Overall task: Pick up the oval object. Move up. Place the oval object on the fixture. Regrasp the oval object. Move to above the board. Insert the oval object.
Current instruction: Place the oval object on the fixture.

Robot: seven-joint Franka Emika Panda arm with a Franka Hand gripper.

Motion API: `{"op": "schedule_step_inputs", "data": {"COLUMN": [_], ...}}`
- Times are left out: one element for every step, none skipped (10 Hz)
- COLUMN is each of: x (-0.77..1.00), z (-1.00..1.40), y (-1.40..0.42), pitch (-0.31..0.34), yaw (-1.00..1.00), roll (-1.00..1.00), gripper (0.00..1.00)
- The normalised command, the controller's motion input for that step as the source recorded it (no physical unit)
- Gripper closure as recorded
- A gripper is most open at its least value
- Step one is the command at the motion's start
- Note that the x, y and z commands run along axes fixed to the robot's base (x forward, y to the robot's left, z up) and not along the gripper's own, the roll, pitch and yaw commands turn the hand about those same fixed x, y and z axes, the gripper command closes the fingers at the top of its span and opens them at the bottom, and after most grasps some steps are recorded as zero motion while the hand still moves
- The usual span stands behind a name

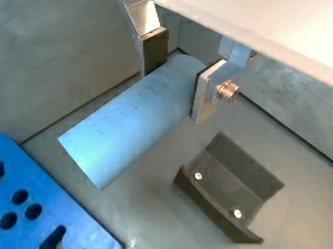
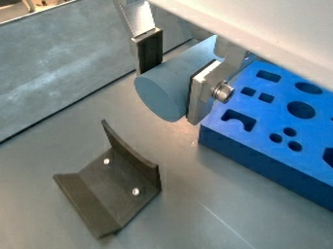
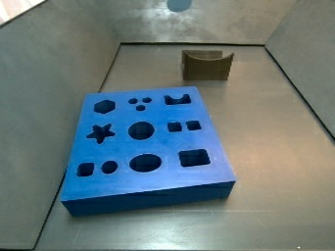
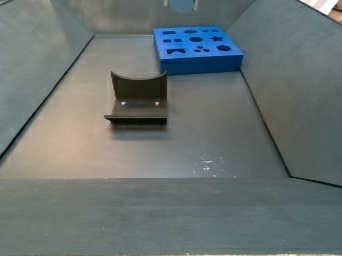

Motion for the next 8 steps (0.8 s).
{"op": "schedule_step_inputs", "data": {"x": [0.75,0.68,0.59,0.54,0.87,0.85,0.96,0.88], "z": [-0.02,-0.02,-0.02,-0.02,-0.34,-0.33,-0.22,-0.12], "y": [-0.05,-0.04,-0.03,-0.03,1.00,1.00,1.00,0.84], "pitch": [0.063,0.073,0.084,0.089,0.398,0.397,0.386,0.389], "yaw": [0.05,0.05,0.05,0.06,0.09,0.07,0.01,-0.02], "roll": [0.12,0.13,0.14,0.15,-1.00,-1.00,-1.00,-1.00], "gripper": [1.00,1.00,1.00,1.00,1.00,1.00,1.00,1.00]}}
